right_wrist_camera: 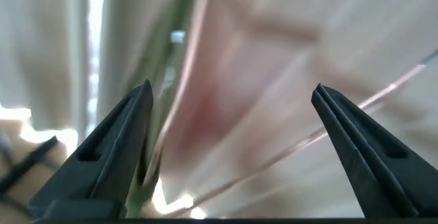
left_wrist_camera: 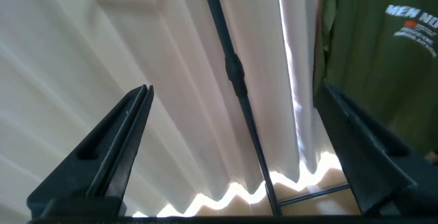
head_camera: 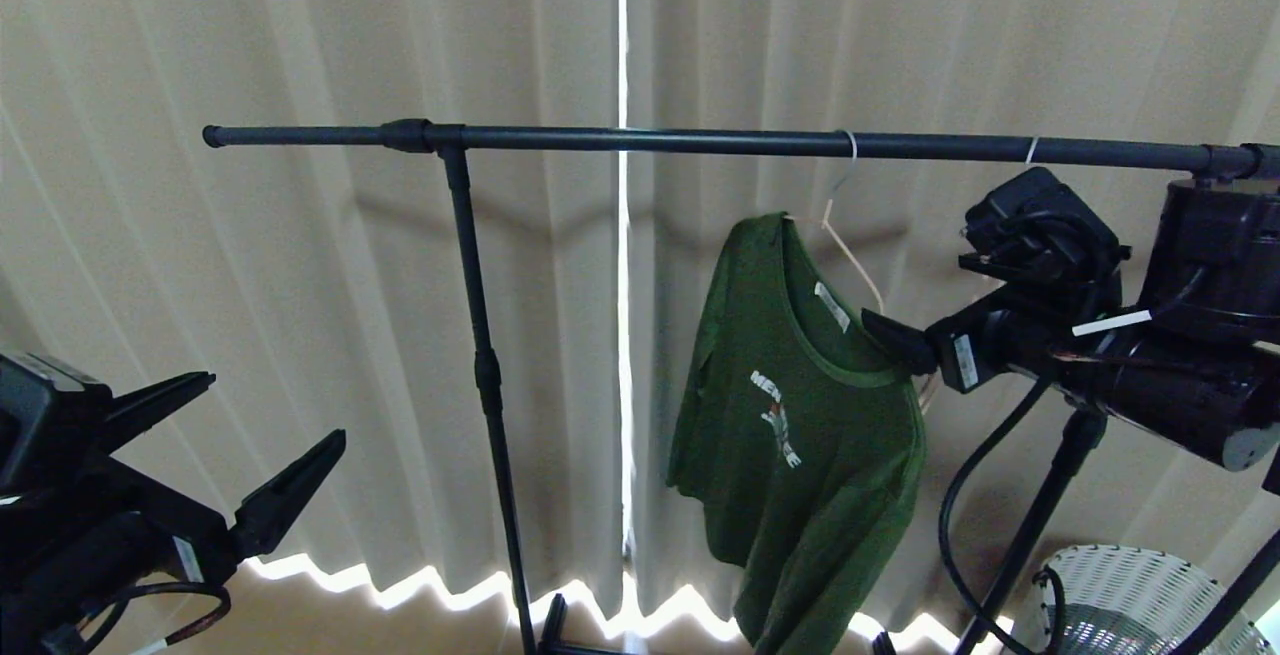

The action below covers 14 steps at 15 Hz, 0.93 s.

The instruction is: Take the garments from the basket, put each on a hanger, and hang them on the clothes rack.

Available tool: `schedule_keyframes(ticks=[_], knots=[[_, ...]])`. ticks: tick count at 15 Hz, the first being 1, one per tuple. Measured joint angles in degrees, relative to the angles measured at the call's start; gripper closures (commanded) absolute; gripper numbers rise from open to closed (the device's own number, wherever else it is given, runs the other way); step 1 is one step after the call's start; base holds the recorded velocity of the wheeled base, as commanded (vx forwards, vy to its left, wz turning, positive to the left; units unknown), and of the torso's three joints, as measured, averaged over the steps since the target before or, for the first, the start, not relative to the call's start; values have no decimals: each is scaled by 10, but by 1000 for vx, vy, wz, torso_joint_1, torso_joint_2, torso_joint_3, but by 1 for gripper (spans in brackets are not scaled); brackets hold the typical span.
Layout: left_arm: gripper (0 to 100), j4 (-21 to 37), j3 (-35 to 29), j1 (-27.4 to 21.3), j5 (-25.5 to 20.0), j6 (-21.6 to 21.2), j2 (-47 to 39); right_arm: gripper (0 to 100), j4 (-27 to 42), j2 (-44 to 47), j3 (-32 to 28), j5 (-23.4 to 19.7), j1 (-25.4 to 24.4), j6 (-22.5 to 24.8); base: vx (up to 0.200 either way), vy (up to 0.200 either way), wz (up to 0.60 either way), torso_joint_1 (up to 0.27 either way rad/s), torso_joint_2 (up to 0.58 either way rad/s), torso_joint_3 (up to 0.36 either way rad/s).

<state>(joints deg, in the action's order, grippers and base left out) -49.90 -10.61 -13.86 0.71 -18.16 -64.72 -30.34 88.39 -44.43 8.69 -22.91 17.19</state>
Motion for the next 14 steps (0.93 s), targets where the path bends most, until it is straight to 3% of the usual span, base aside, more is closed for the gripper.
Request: schedule_keyframes(ticks=[4, 7, 9, 14], knots=[[0, 0, 0, 3, 12, 2, 0, 0, 0, -34, 32, -63, 0, -34, 0, 0, 0, 0, 0, 0], [0, 0, 0, 18, 18, 3, 4, 0, 0, -72, 53, -70, 0, -61, 0, 0, 0, 0, 0, 0], [0, 0, 1, 59, 17, 6, 16, 0, 0, -113, 79, -67, 6, -79, 0, 0, 0, 0, 0, 0], [0, 2, 19, 111, 13, 15, 60, 0, 2, -206, 143, -66, 69, -85, 0, 0, 0, 0, 0, 0]])
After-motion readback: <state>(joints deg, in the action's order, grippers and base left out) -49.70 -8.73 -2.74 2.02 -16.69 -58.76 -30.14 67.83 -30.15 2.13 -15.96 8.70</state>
